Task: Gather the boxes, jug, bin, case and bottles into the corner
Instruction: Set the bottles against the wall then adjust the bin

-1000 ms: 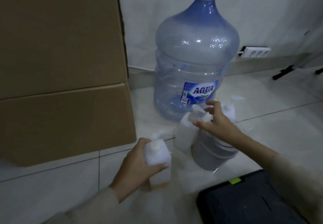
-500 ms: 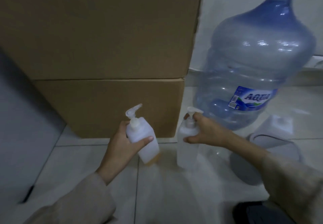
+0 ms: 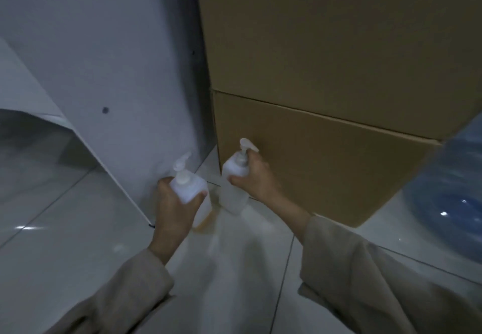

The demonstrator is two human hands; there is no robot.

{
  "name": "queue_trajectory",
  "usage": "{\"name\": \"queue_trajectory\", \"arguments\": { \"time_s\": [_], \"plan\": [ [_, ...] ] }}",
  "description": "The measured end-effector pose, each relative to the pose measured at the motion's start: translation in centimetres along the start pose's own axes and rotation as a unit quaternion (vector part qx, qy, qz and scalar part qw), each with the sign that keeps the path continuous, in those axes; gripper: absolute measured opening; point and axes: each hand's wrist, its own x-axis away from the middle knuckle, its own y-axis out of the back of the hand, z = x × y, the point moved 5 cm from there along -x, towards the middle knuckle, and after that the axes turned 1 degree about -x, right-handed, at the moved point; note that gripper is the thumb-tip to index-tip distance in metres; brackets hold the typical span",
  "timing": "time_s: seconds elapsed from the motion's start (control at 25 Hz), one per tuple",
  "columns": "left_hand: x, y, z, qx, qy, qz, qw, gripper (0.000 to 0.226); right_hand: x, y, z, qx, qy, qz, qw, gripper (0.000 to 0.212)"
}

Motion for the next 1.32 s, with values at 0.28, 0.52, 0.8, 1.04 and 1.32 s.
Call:
{"name": "queue_trajectory", "arguments": {
  "time_s": [0.28,0.52,0.8,1.04,1.32],
  "plan": [
    [-2.5,-0.2,1.0,0.001,0.001,-0.066,0.998,0.049,-5.2,-4.7,2.5,-0.047,0.043,-0.004,0.998,0.067],
    [-4.6,-0.2,0.3,-0.041,-0.066,-0.106,0.991,0.025,-4.0,-6.5,3.1,-0.071,0.105,0.014,0.992,0.063],
    [-3.6,-2.0,0.7,-0.11,0.002,-0.107,0.988,0.068,-3.7,-7.0,2.8,-0.032,0.117,0.018,0.993,0.055],
    [-3.8,-1.7,2.0,-0.064,0.024,-0.042,0.997,0.081,-2.0,-7.3,0.1,-0.046,0.012,0.118,0.992,0.057],
    [-2.3,-3.1,2.7,0.038,0.116,-0.148,0.981,0.082,-0.4,-8.9,-1.3,-0.068,-0.011,0.234,0.97,0.062]
  ]
}}
